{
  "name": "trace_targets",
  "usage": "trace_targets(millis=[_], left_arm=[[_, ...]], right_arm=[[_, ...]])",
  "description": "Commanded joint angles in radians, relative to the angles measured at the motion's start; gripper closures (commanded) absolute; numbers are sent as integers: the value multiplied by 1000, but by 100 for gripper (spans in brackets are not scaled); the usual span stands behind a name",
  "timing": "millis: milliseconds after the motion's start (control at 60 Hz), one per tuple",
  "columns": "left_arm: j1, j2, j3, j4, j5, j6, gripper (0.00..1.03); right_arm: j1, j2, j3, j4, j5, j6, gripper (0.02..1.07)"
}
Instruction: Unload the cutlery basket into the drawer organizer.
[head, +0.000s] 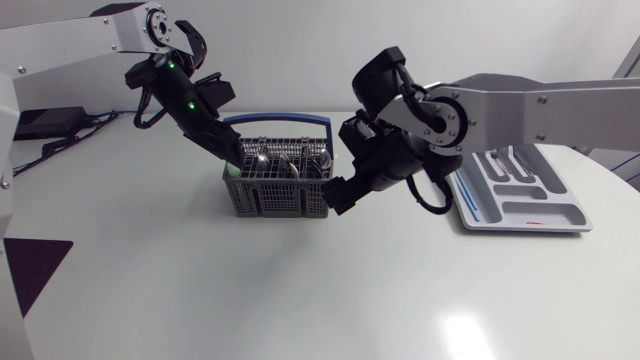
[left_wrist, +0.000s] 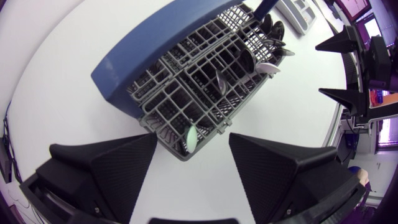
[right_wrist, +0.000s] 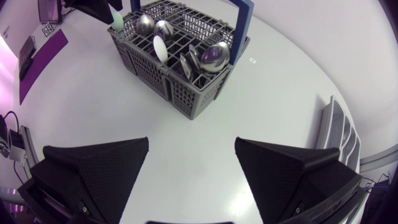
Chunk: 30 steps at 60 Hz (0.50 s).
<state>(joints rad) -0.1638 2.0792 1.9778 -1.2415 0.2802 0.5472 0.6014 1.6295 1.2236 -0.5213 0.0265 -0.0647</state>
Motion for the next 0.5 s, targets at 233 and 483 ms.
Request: trace_targets(millis=[233,483], left_arm=[[7,35,23,-27,7,3,37],[6,35,15,-32,-1,-3,44]], right_arm=[[11,4,-30,-13,3,-17,7],[11,3,-33,-13,3,-17,7]])
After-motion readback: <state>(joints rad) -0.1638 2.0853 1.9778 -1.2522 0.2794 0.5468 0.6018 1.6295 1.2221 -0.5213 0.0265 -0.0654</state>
